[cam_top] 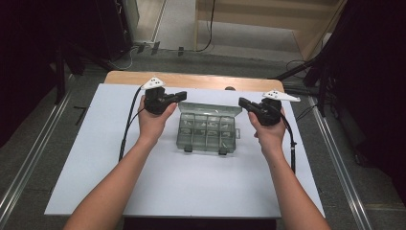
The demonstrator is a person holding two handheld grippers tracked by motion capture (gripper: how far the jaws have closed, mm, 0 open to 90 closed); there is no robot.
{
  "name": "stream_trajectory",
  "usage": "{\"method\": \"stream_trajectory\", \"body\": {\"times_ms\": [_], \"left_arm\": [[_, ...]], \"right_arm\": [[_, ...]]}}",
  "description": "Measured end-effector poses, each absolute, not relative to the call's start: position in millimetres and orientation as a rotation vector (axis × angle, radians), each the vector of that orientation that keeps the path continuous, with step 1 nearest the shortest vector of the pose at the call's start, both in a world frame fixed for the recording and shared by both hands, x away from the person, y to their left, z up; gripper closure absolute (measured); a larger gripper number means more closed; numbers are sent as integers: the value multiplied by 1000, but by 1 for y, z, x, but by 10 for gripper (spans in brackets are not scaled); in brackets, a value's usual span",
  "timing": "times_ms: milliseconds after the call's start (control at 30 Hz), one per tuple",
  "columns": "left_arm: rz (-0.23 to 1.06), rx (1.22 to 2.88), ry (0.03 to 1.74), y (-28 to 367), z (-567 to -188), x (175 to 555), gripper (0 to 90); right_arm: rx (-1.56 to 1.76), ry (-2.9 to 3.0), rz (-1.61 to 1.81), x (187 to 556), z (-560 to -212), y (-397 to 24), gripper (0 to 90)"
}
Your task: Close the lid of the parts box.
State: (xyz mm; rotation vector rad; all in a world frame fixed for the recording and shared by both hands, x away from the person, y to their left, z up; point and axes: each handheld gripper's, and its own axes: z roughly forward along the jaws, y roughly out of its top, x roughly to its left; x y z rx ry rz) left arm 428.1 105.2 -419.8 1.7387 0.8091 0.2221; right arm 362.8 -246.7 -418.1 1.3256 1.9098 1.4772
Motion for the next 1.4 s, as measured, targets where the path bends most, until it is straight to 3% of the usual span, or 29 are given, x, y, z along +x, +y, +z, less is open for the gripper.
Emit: {"method": "stream_trajectory", "body": {"times_ms": [1400], "left_arm": [[273, 1737, 723, 115, -459, 357, 900]], "right_arm": [[1228, 1963, 1393, 298, -464, -228, 900]]}}
